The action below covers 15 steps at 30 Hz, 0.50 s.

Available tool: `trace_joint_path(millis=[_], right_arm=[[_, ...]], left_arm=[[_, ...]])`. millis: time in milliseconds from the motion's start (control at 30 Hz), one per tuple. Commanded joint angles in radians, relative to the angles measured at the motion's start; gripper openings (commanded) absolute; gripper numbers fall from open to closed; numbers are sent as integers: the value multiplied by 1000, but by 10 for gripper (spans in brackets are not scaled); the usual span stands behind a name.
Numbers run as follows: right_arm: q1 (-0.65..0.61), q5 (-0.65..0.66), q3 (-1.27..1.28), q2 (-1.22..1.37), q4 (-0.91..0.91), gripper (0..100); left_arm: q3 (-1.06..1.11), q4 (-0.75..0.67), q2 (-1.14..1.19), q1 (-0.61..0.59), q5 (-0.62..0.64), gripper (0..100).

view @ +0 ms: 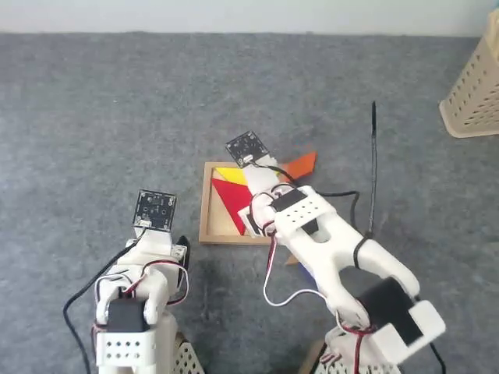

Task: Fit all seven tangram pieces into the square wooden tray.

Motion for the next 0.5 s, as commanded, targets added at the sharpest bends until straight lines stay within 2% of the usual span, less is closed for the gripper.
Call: trace_joint_path(millis=[0,467], right_arm=[[-10,17,-9,-5,-35,7],[-85,18,-9,25,-35,7]], left_arm=[[-4,5,-15,0,8,133],[-4,5,-15,0,8,133]])
